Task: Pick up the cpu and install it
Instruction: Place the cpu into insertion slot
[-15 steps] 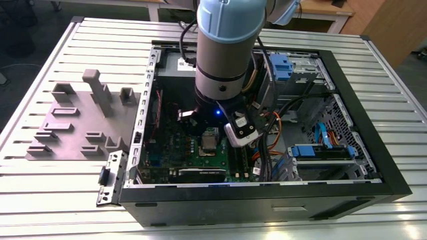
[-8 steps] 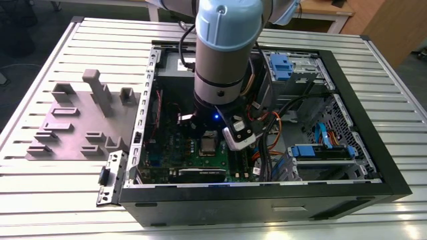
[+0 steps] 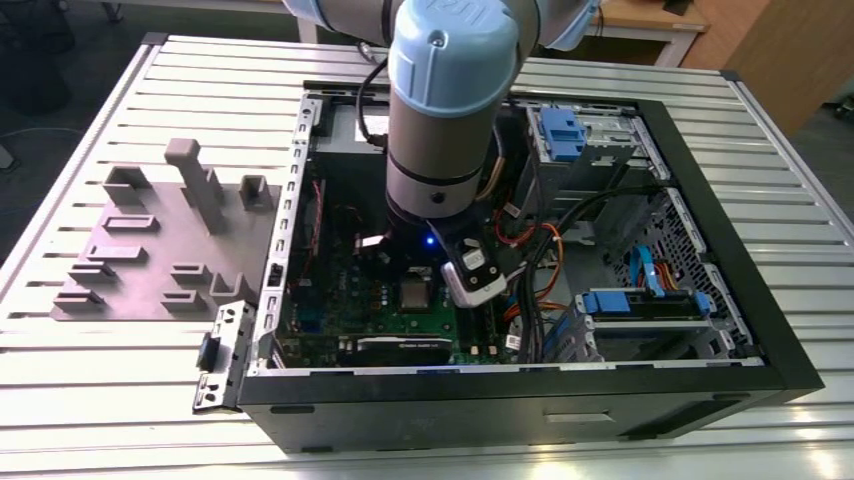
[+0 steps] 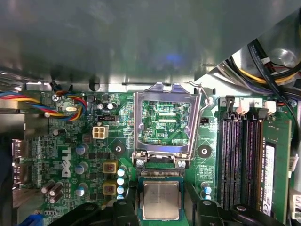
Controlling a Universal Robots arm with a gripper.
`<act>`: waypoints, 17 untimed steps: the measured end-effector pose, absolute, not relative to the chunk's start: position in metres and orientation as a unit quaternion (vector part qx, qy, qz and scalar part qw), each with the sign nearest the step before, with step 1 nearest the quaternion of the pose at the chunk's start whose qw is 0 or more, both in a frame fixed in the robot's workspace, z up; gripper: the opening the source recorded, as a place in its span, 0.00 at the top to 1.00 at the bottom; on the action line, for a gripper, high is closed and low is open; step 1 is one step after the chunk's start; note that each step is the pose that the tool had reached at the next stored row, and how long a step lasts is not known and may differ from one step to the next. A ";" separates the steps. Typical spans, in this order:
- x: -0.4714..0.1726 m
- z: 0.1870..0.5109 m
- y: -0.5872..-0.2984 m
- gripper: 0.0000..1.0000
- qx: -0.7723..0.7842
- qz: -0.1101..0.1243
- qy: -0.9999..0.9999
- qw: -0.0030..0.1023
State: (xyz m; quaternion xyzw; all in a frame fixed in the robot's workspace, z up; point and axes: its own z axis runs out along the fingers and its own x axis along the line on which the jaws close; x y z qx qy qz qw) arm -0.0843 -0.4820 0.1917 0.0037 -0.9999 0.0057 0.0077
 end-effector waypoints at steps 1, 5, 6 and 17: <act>-0.084 0.191 -0.482 0.53 0.004 0.006 -1.000 0.008; -0.084 0.189 -0.482 0.53 0.003 0.006 -1.000 0.008; -0.084 0.189 -0.482 0.53 0.003 0.006 -1.000 0.008; -0.084 0.188 -0.482 0.53 0.003 0.005 -1.000 0.008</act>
